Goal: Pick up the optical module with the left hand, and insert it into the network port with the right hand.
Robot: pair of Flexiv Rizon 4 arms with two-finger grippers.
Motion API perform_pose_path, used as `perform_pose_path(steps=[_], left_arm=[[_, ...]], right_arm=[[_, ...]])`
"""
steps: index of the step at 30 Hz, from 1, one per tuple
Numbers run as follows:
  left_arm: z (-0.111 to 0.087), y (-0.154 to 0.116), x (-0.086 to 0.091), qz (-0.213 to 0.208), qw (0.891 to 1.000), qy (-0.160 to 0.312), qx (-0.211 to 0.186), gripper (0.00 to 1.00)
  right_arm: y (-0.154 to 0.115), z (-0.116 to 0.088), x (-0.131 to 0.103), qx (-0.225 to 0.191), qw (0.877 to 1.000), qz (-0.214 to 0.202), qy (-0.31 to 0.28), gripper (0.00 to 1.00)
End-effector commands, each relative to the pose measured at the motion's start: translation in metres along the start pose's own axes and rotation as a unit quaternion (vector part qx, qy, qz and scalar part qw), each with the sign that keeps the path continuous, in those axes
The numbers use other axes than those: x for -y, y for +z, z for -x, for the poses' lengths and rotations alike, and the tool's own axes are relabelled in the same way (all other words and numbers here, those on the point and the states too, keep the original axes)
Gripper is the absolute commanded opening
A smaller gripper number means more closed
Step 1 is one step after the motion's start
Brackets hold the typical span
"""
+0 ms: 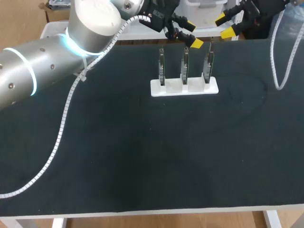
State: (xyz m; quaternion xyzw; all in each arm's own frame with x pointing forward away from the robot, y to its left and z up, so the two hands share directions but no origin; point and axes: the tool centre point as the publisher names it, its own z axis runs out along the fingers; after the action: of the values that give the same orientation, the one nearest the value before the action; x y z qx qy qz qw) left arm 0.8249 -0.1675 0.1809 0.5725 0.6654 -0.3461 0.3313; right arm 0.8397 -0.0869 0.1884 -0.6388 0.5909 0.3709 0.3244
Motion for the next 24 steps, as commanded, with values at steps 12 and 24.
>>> perform_pose_path(steps=[12,24], left_arm=[[0.0012,0.0007,-0.0026,-0.002,1.0,0.0,-0.002,1.0],[0.0012,0.0007,-0.0026,-0.002,1.0,0.0,-0.002,1.0]], right_arm=[[-0.007,-0.0008,0.0038,0.005,0.87,0.494,-0.004,0.0],[-0.0038,0.0045,0.0056,0.005,0.869,0.495,-0.011,0.0]])
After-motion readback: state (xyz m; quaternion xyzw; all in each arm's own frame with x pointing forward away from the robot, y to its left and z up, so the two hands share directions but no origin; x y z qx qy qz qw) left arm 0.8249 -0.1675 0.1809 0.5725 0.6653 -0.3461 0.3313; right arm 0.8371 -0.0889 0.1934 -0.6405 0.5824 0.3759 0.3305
